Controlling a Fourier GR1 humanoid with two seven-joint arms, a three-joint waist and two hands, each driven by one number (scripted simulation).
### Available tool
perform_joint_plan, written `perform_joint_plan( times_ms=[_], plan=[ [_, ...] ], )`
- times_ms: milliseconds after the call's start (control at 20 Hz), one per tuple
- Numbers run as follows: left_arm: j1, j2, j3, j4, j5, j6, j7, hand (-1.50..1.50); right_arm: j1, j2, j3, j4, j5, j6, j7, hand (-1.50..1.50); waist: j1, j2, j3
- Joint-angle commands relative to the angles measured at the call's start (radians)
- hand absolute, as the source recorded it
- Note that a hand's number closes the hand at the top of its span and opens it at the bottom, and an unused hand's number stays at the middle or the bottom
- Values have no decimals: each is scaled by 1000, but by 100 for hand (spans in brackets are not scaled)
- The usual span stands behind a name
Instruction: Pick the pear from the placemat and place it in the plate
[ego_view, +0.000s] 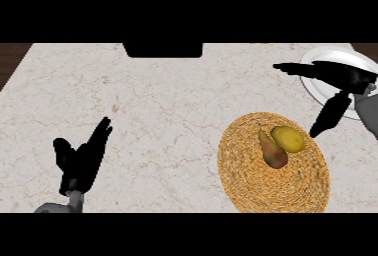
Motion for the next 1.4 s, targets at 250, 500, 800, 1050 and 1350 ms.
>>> perform_joint_plan(
  times_ms=[250, 500, 800, 1050, 1350],
  plan=[
    [-2, -52, -23, -11, -29, 10, 87, 0, 99, 51, 22, -92, 78, 45, 89, -150, -5, 5, -6],
    [43, -31, 25, -2, -22, -46, 30, 0, 178, 119, -1, -224, 62, 59, 202, -150, -7, 4, -6],
    [-3, -92, 17, 69, -65, -27, 26, 0, 186, 152, -9, -263, 137, 41, 227, -150, -5, 6, -6],
    [63, -36, 49, -4, -28, -105, 34, 0, 228, 121, 2, -309, 220, 26, 220, -150, -3, 5, -6],
    [-7, -94, 45, -17, -88, -37, 104, 0, 214, 217, 28, -203, 336, -17, 188, -150, 0, 7, -5]
  ],
)
